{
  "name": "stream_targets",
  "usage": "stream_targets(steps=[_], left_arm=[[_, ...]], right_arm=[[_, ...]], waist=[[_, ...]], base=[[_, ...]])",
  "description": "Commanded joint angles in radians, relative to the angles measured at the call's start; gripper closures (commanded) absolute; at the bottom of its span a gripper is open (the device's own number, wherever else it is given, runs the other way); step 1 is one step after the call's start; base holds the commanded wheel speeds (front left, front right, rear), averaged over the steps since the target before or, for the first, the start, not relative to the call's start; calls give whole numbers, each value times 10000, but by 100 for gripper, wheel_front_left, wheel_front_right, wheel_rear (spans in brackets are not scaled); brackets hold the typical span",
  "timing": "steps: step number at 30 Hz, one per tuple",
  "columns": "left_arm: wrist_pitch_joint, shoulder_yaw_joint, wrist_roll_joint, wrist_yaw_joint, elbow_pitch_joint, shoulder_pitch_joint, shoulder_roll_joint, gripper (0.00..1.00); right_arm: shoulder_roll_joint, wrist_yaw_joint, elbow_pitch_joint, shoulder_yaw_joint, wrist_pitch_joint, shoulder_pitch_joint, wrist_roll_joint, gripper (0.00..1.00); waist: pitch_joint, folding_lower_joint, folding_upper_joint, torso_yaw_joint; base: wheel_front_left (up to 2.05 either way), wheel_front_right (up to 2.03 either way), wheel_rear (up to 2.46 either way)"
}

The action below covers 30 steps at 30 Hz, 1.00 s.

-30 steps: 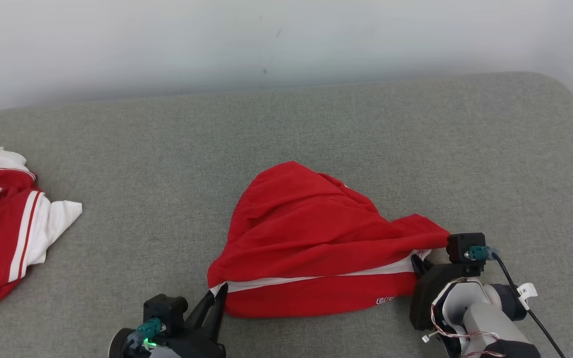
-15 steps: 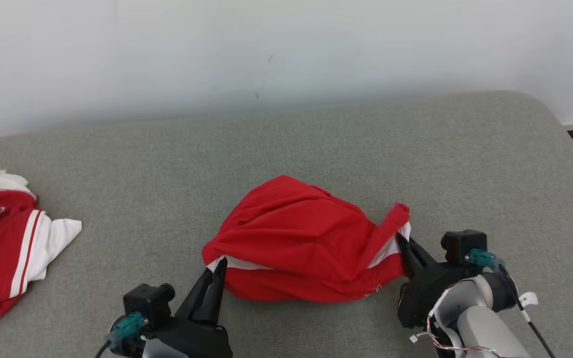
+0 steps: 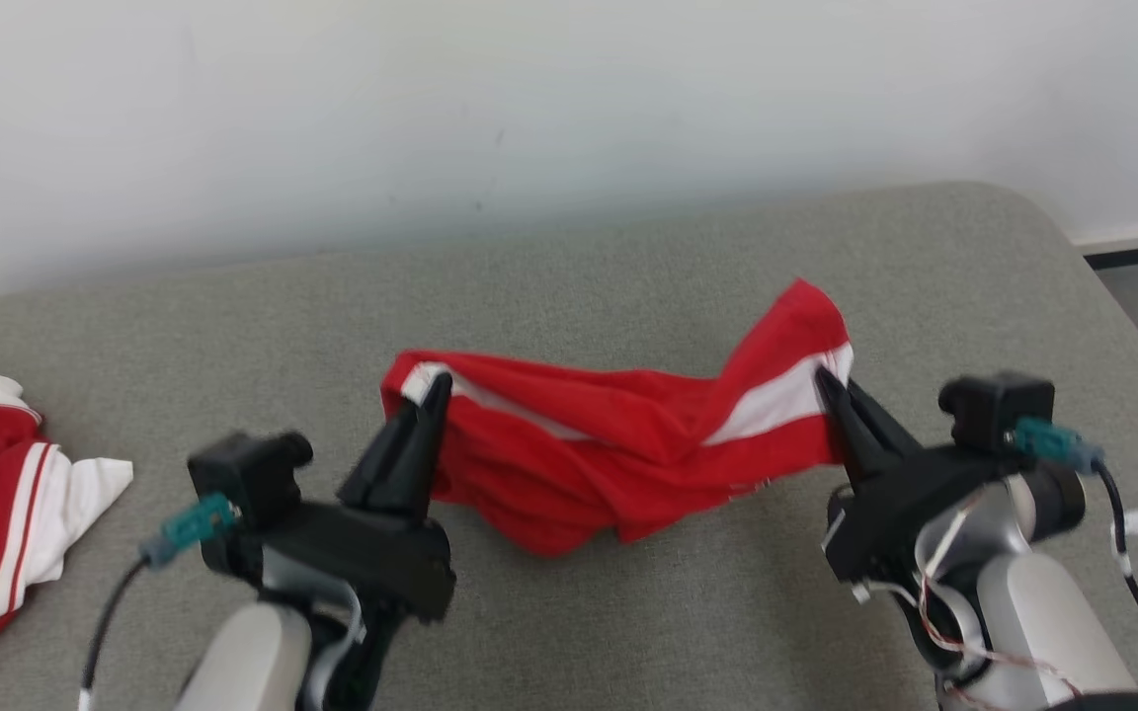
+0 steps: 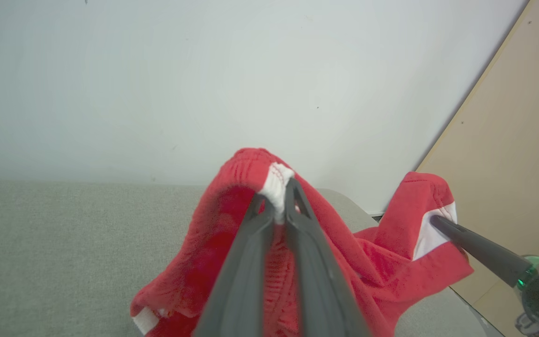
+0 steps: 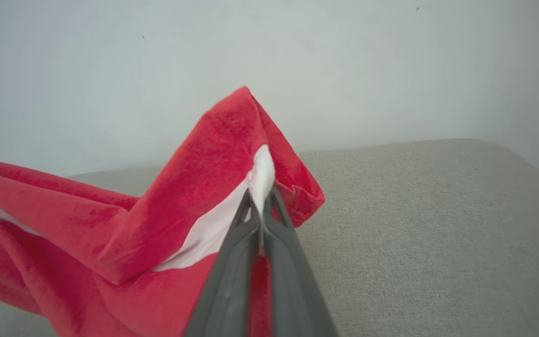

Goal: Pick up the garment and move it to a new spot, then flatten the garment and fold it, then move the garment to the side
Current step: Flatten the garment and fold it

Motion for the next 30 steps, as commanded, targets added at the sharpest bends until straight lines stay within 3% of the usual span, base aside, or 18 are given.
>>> stream_targets(steps=[1,7,10,15,19,24,30], left_arm=[[99,60,-62,-42,60,-366,101,100],[459,291,-135,-34,955,-2655,460,100],[571,719,-340,-43,1661,-4758,861,100],[193,1121,-460,-50,2078,-7394,1329,100],[-547,1256,-744,-40,2186,-8874,1463,100],[-1417,1198,-1588,-40,1967,-9560,1505,100],[-1804,668,-2146,-42,1609,-8404,1574,100]], right_arm=[[11,-26,-49,49,107,-333,135,100],[197,-24,1219,514,358,-2545,641,100],[348,-26,2550,742,-76,-4861,848,100],[436,-26,3951,340,-1634,-7924,481,100],[456,-26,4946,-209,-3263,-9662,316,100],[429,-26,5835,-565,-4571,-10766,-53,100],[425,-26,6338,-324,-4820,-10336,-274,100]], waist=[[224,1,0,-144],[1481,1,0,-660],[2762,1,0,-1134],[4295,1,0,-1343],[4901,1,0,-1229],[5162,1,0,-967],[5194,1,0,-708]], base=[[0,0,0],[0,0,0],[0,0,0],[0,0,0],[0,0,0],[0,0,0],[0,0,0]])
